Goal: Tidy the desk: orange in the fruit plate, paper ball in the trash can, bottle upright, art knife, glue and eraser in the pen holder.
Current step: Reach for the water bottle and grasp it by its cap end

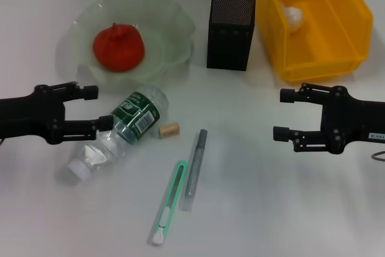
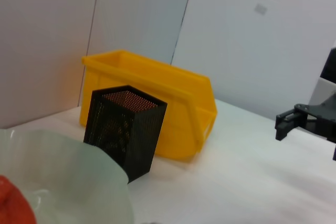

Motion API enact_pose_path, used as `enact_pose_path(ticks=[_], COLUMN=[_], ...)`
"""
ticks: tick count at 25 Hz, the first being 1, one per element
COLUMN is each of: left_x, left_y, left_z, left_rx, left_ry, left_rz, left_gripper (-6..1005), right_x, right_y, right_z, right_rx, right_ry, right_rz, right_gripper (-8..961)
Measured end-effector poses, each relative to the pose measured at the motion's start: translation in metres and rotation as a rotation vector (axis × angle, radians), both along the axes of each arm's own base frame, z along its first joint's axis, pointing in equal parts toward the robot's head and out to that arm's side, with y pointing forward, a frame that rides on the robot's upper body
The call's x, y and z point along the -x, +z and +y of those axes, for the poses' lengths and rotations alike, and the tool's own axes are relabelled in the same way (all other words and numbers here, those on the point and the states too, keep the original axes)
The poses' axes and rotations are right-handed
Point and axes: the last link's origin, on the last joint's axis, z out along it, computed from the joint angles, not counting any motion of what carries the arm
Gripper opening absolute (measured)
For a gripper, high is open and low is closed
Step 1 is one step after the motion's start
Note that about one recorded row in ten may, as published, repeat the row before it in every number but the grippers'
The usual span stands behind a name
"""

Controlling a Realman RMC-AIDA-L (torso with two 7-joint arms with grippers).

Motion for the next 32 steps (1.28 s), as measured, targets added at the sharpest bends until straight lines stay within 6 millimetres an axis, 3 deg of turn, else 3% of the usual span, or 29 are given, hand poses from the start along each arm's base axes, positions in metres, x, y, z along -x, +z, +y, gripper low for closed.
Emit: enact_pose_path(ticks=[5, 22, 32], left_x=[0.010, 0.024, 0.024], left_y=[0.012, 0.007, 0.019], left_z=[-0.006, -0.022, -0.016], left_rx=[0.018, 0.027, 0.054], left_ry=[0.019, 0.010, 0.014], left_rz=[0.036, 0.081, 0.178], left_gripper=[761, 753, 749], right_x=[0.002, 0.007, 0.007], right_y=[-0.001, -0.013, -0.022], right_z=[0.001, 0.003, 0.013], right_rx=[0.012, 0.049, 0.015], right_ry=[-0.003, 0.011, 0.032], right_rz=[0.001, -0.028, -0.109], right_gripper=[818, 818, 817])
